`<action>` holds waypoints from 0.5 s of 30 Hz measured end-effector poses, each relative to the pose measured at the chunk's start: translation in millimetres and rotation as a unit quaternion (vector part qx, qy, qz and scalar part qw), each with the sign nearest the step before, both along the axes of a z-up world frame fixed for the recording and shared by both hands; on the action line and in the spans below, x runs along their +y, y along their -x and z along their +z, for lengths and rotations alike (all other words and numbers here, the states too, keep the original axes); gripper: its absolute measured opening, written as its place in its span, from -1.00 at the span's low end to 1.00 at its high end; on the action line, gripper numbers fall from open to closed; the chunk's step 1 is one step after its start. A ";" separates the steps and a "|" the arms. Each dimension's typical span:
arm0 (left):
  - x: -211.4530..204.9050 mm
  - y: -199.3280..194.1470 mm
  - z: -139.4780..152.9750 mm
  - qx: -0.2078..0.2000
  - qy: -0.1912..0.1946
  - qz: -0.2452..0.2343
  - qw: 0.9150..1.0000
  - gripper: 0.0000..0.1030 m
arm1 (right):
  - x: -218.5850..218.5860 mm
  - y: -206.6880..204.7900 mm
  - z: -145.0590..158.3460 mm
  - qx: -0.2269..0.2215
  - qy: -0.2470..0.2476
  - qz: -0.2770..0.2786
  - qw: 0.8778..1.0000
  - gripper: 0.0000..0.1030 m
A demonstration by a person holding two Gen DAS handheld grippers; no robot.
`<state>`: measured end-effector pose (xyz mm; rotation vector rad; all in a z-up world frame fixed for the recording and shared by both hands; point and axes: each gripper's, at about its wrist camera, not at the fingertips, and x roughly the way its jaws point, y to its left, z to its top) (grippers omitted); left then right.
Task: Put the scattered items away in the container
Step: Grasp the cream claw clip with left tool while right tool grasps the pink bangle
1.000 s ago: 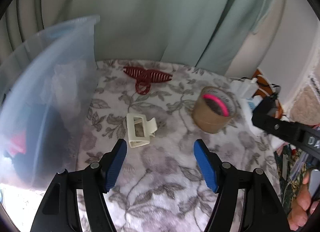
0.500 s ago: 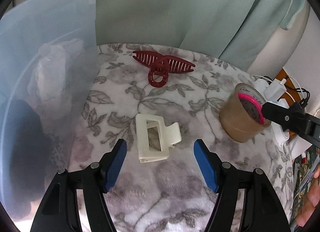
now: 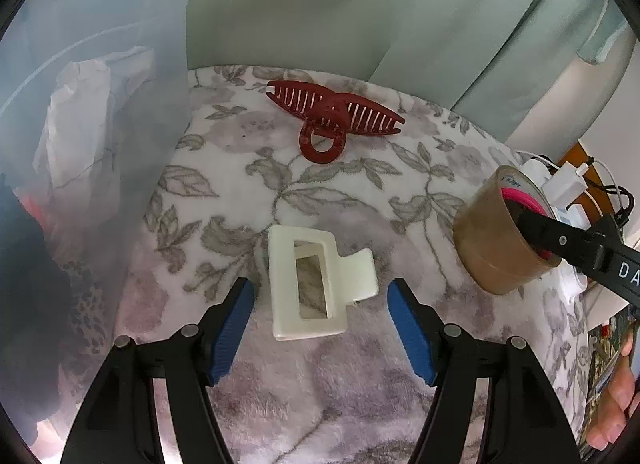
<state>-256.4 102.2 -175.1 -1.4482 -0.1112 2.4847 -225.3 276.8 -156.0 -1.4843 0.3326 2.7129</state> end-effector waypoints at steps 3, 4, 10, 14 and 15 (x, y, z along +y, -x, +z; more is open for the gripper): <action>-0.9 2.0 -1.3 0.000 -0.003 0.002 1.000 0.36 | -0.1 1.9 -3.2 -0.003 0.001 0.002 1.000 -0.43; -1.2 2.2 -1.5 0.001 -0.003 0.003 1.000 0.36 | 0.4 1.9 -3.4 -0.003 0.002 0.002 1.000 -0.43; -4.3 3.1 -0.6 0.009 -0.011 0.009 1.000 0.28 | 3.4 2.3 -5.1 -0.004 0.007 -0.003 1.000 -0.64; -5.4 2.8 0.7 0.013 -0.013 0.012 1.000 0.04 | 5.3 2.6 -6.2 -0.004 0.010 -0.006 1.000 -0.75; -5.5 2.7 0.9 0.013 -0.014 0.012 1.000 0.04 | 5.8 2.7 -6.4 -0.004 0.011 -0.007 1.000 -0.78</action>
